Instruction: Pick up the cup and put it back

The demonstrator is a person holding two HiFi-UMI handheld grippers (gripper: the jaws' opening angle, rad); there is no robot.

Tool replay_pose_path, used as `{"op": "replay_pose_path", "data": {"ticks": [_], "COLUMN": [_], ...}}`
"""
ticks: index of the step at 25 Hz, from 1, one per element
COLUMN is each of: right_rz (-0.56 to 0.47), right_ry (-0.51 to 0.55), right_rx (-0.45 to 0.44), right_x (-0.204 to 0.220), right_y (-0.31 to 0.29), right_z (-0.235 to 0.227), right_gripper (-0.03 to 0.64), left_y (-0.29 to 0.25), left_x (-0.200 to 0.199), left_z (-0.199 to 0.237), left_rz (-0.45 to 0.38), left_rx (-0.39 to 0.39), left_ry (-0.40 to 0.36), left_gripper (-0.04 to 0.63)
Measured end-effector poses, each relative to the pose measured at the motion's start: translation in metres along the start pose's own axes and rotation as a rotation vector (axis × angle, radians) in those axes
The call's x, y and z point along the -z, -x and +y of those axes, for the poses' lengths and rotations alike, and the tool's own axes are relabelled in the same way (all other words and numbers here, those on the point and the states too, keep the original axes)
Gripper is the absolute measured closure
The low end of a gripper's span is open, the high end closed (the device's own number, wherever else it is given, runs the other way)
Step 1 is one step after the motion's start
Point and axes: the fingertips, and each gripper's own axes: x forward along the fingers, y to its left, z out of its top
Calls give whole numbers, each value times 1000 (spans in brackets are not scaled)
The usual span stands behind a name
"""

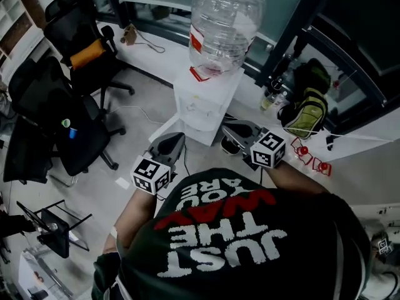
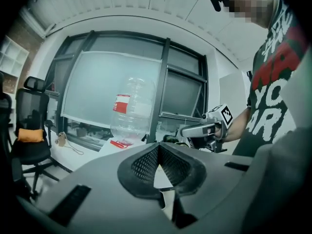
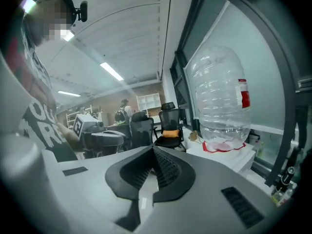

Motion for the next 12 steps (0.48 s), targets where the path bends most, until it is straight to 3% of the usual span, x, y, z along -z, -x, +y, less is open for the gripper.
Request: {"op": "replay_pose_path", "data": {"ticks": [12], "right_rz": [22], "right_ry": [17], "right_rx": [3], "right_x": [3], "right_y": [19], "right_z": [-20], "right_gripper": [584], "left_y": [-27], "left_x": [0], "left_z": [-17], "left_rz": [41], "left_rx": [20], "left_ry": [-3], "left_gripper": [588]}}
